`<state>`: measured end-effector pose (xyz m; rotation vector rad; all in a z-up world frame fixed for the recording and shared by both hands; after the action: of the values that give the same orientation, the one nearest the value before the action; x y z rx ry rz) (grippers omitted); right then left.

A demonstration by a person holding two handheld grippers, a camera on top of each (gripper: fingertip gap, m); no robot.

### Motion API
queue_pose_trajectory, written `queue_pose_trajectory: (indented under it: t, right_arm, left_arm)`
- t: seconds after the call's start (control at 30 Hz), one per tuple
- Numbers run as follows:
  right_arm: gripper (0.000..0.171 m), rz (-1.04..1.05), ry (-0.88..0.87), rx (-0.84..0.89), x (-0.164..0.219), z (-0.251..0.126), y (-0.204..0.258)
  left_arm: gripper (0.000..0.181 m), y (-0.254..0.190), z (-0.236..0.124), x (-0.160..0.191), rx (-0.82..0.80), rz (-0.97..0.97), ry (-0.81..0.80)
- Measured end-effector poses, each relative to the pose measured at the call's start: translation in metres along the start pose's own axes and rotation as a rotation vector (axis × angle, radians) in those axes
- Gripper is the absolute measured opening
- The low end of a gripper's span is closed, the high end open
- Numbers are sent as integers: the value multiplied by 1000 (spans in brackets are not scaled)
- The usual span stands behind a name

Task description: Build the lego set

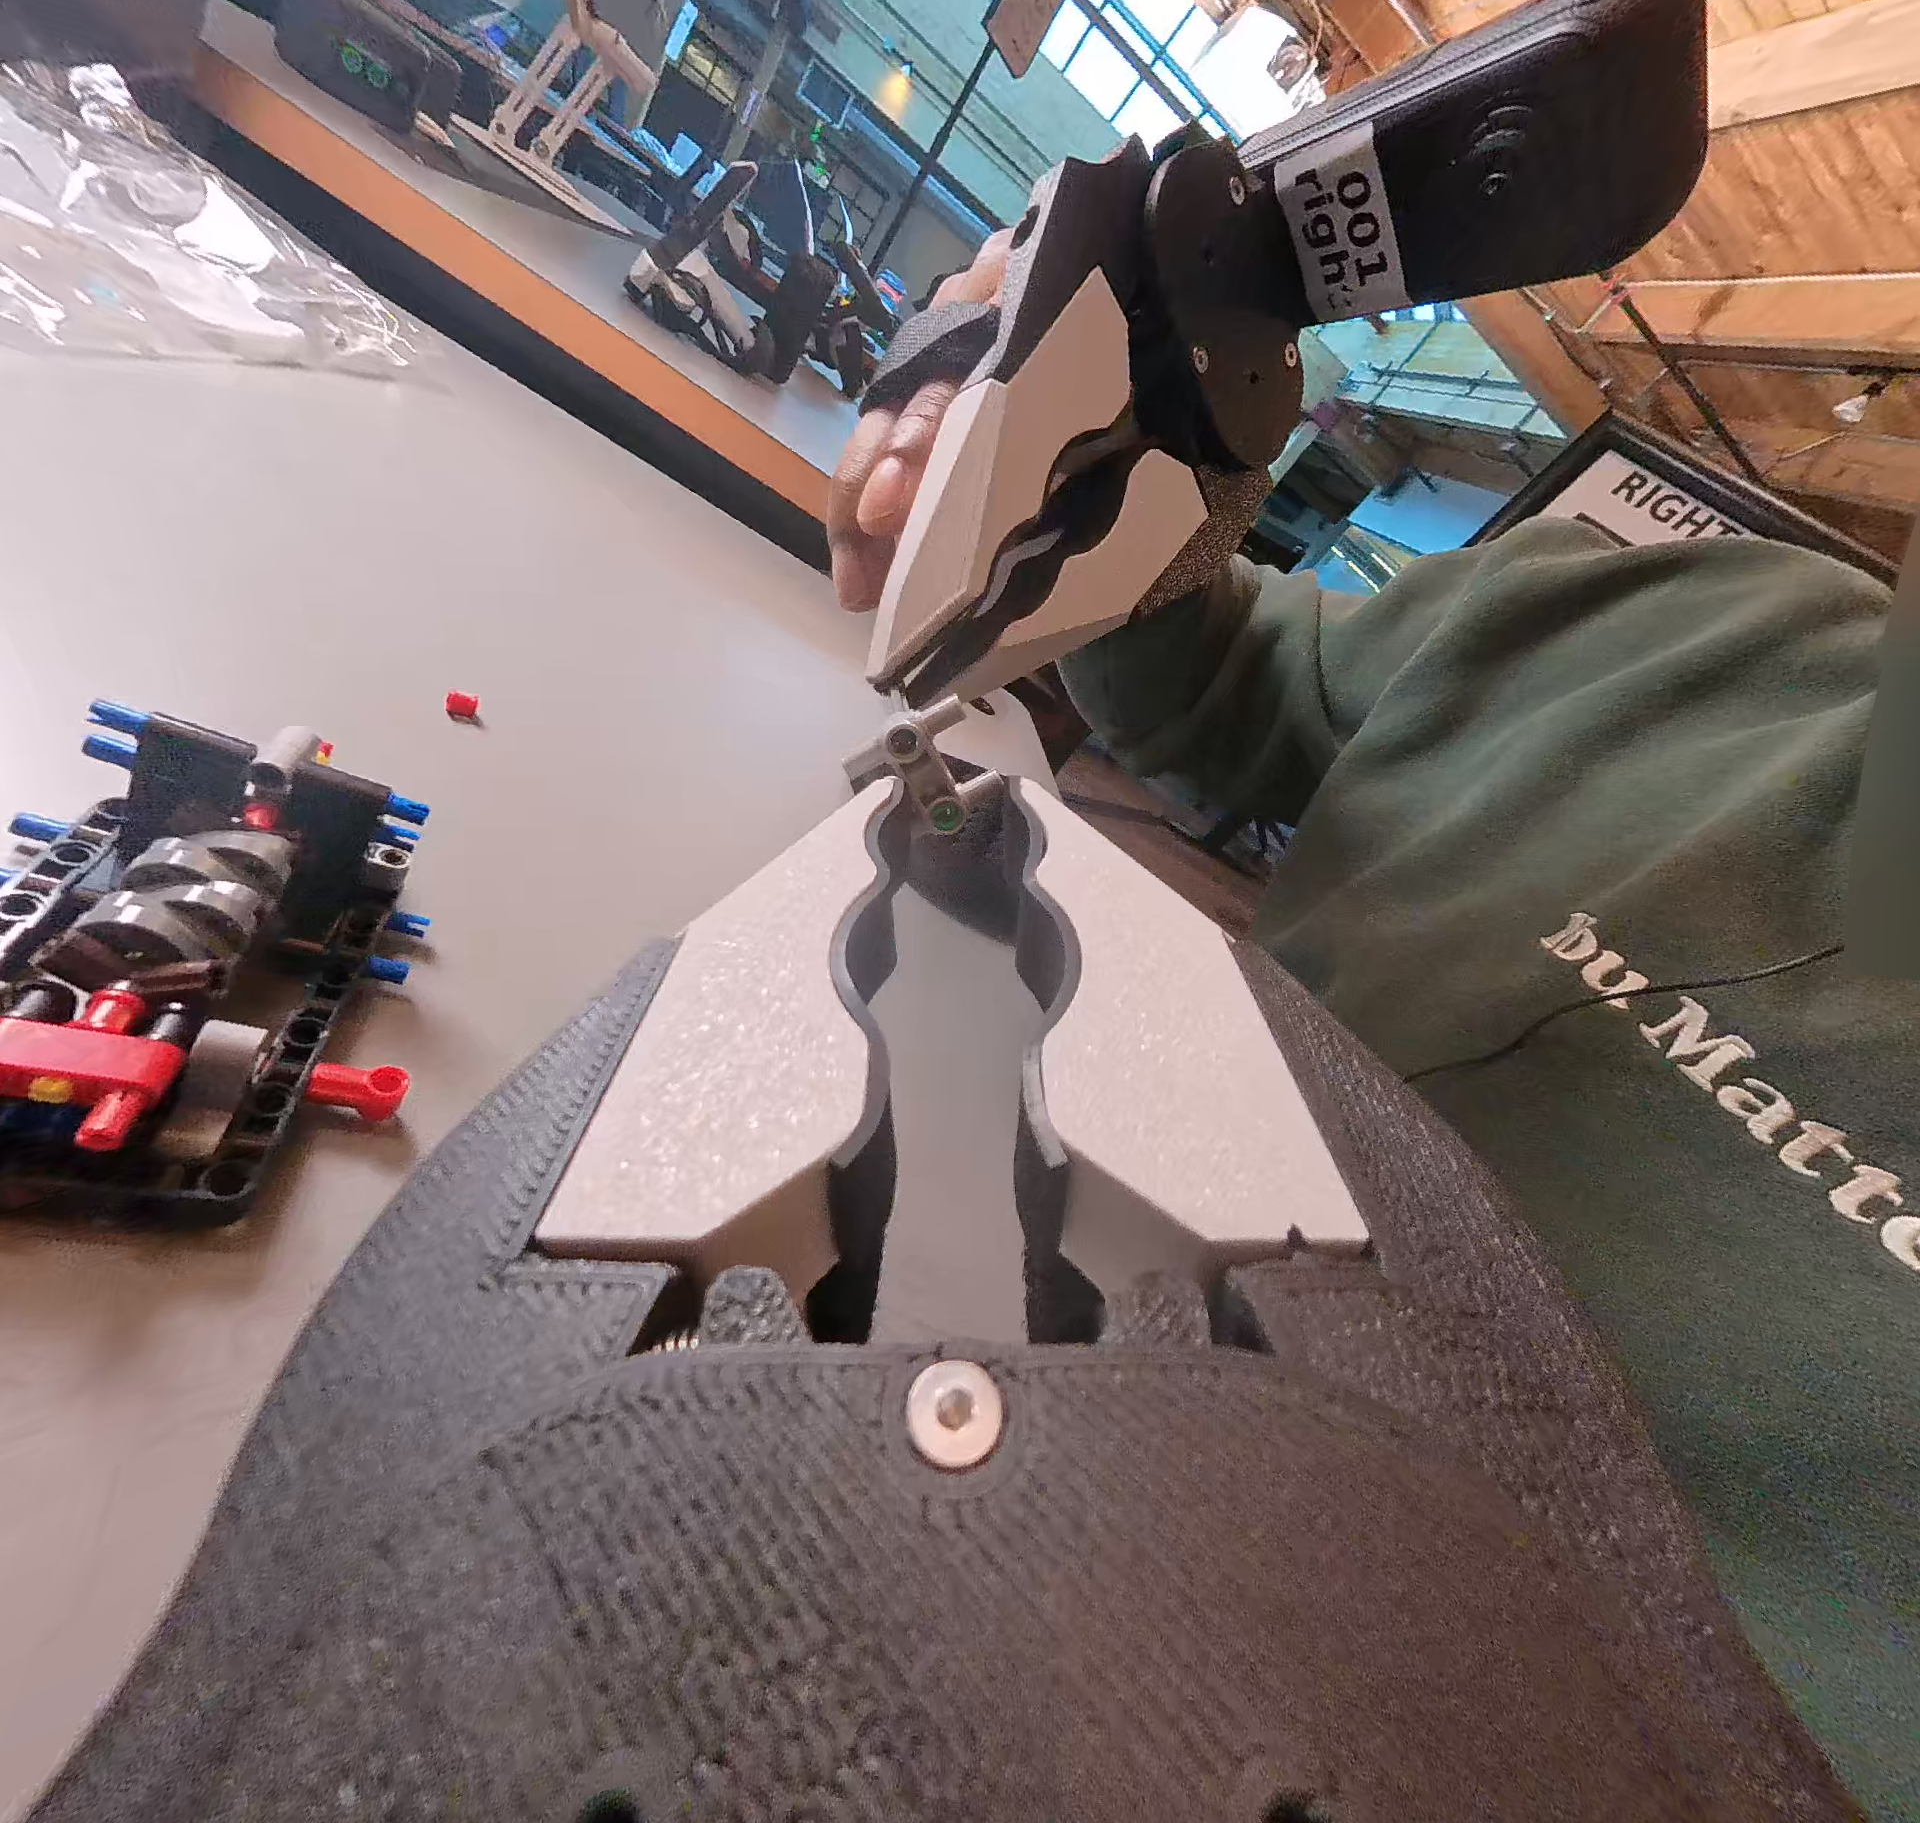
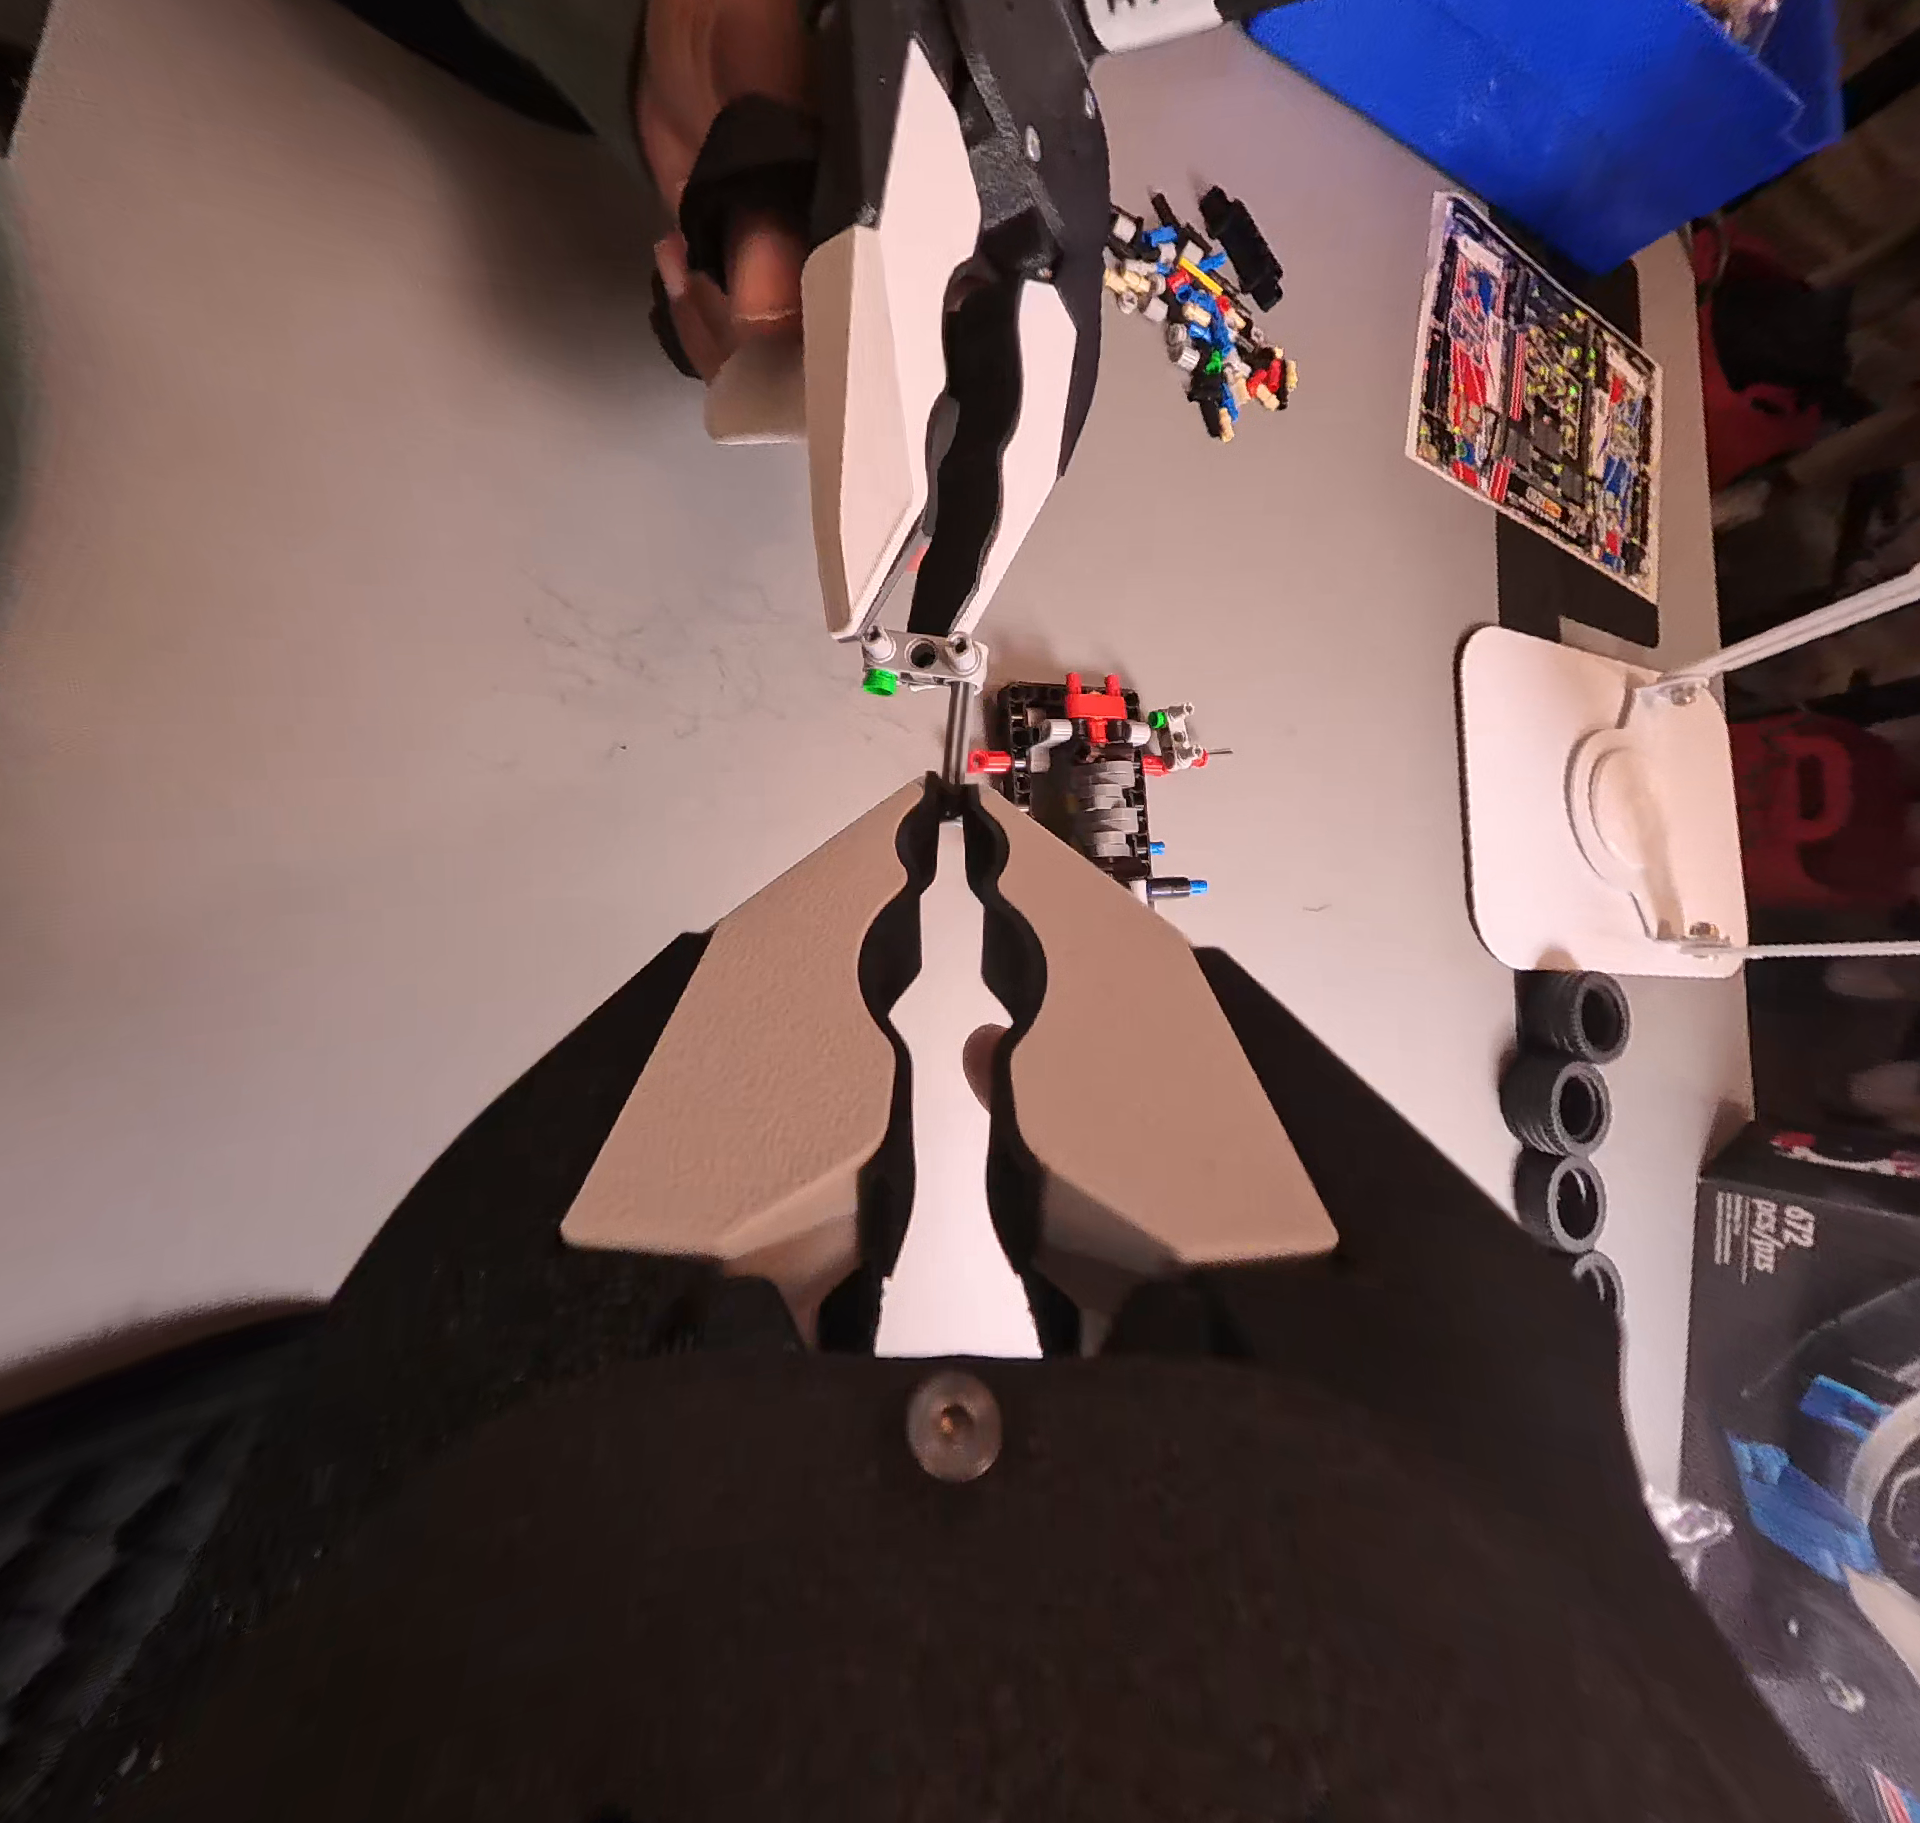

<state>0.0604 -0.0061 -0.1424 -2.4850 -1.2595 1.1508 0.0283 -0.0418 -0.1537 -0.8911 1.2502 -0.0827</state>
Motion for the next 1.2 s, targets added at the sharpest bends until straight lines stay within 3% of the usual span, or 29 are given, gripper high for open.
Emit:
queue_pose_trajectory:
  t: [0.37, 0.63, 0.83, 1.0, 1.2]
  right_arm:
    - [1, -55, -60, -11, -11, 10, 7]
    - [23, 132, -343, -70, -26, -8, -10]
    - [21, 157, -421, -77, -19, -22, -9]
    - [24, 94, -437, -215, -21, -20, 8]
    - [23, 26, -424, -288, -29, -5, 21]
  left_arm:
    - [15, -3, 6, 9, 5, -10, 49]
    - [15, -17, 4, -2, 140, -72, -57]
    - [15, -24, -4, -11, 209, -96, -109]
    - [15, -37, 0, 5, 327, -133, 1]
    - [15, -45, 12, 28, 324, -75, 130]
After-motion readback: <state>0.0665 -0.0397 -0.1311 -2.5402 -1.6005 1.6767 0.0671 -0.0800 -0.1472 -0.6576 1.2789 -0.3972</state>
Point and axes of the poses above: each gripper's, where its closed fingertips meet, z out along the fingers, x out of its underside, y = z × x across the jaws, the point moved 2 cm from there along -z, back along the fingers, and after that the axes turned 4 degrees about -z, right-handed, at the moved point
